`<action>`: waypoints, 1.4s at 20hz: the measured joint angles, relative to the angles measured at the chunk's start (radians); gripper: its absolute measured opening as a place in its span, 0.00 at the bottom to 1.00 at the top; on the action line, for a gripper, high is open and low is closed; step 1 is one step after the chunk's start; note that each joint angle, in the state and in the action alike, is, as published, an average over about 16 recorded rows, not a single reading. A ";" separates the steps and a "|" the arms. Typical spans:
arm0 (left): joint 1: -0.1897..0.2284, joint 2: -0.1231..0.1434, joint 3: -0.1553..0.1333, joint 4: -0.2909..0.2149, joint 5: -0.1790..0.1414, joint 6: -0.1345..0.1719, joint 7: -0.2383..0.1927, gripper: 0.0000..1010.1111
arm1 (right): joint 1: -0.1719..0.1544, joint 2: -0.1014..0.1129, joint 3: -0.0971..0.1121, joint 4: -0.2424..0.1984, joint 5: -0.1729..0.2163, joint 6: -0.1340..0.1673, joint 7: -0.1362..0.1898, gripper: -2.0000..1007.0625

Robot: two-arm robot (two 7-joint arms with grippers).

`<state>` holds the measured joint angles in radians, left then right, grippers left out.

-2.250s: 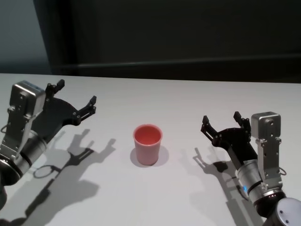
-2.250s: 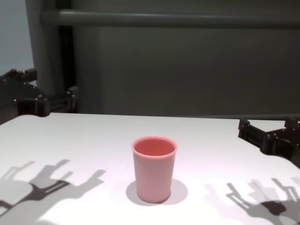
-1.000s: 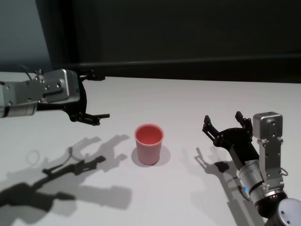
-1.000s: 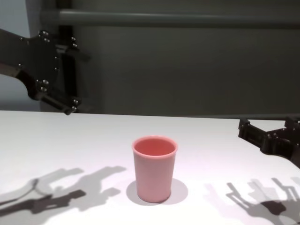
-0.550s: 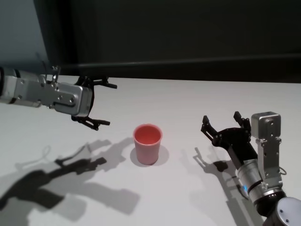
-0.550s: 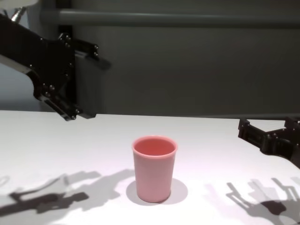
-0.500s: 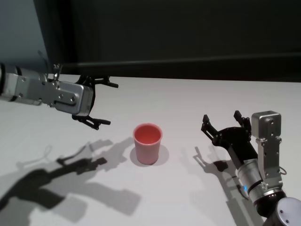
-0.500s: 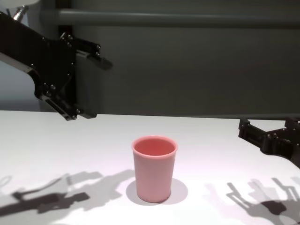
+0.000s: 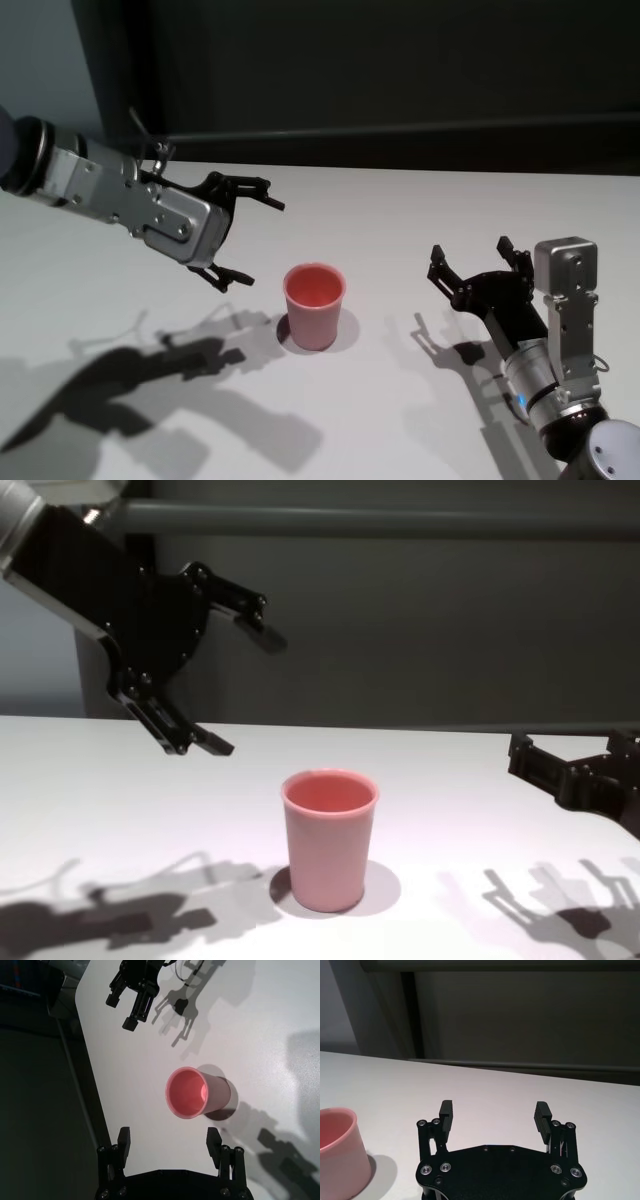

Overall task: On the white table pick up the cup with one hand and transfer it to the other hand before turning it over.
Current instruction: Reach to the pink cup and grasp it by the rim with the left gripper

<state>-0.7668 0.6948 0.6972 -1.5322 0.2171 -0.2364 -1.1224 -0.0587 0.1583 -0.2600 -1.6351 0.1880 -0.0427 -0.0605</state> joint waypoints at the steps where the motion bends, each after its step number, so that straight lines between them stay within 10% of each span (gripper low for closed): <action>1: -0.007 -0.005 0.009 0.003 0.003 -0.005 -0.008 0.99 | 0.000 0.000 0.000 0.000 0.000 0.000 0.000 0.99; 28: -0.137 -0.124 0.206 0.153 0.084 -0.123 -0.098 0.99 | 0.000 0.000 0.000 0.000 0.000 0.000 0.000 0.99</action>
<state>-0.9038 0.5710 0.9028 -1.3790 0.3006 -0.3596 -1.2208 -0.0587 0.1583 -0.2601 -1.6351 0.1880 -0.0427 -0.0605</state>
